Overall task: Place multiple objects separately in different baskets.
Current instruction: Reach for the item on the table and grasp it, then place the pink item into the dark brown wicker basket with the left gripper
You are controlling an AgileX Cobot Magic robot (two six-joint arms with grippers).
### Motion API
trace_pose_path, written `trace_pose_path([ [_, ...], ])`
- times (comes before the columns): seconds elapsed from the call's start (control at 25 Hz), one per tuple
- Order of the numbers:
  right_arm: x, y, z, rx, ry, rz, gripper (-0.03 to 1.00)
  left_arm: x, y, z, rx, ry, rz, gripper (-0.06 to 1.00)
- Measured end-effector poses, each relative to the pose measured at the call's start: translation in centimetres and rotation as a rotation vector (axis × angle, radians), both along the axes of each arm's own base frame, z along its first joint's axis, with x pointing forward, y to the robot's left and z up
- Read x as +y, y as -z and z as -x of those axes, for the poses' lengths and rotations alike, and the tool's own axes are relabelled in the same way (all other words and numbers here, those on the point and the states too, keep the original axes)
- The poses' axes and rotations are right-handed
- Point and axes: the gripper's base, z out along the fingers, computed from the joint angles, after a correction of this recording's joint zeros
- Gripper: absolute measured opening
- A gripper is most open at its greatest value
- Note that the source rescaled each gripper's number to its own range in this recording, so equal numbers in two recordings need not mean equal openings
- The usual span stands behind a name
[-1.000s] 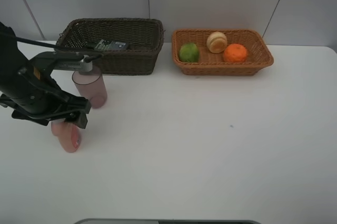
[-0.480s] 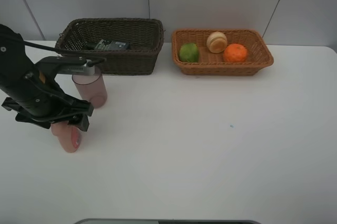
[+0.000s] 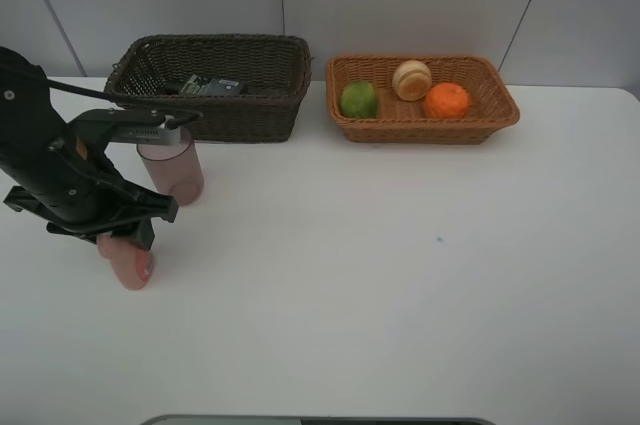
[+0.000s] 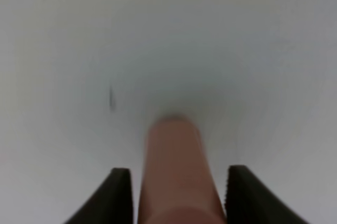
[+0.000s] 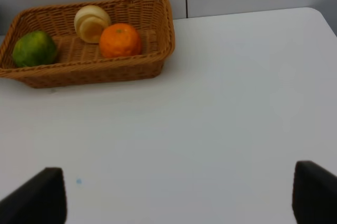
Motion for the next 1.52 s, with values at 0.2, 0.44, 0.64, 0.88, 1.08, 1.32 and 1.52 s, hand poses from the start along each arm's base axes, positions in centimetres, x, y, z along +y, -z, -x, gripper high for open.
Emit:
trace_pose_path([
  [0.2, 0.0, 0.0, 0.0, 0.000, 0.000, 0.000, 0.85, -0.1, 0.0, 0.0, 0.005, -0.012, 0.009, 0.38],
  [0.44, 0.0, 0.0, 0.0, 0.000, 0.000, 0.000, 0.85, -0.1, 0.0, 0.0, 0.005, -0.014, 0.011, 0.38],
  [0.64, 0.0, 0.0, 0.0, 0.000, 0.000, 0.000, 0.85, -0.1, 0.0, 0.0, 0.005, -0.014, 0.011, 0.38],
  [0.88, 0.0, 0.0, 0.0, 0.000, 0.000, 0.000, 0.85, -0.1, 0.0, 0.0, 0.006, -0.014, 0.011, 0.38],
  [1.08, 0.0, 0.0, 0.0, 0.000, 0.000, 0.000, 0.85, 0.0, -0.1, 0.2, 0.013, -0.022, 0.009, 0.38],
  [1.32, 0.0, 0.0, 0.0, 0.000, 0.000, 0.000, 0.85, 0.0, -3.6, 0.2, -0.017, -0.028, 0.023, 0.38],
  [1.52, 0.0, 0.0, 0.0, 0.000, 0.000, 0.000, 0.85, -0.3, -8.0, -0.8, -0.079, -0.025, 0.039, 0.38],
])
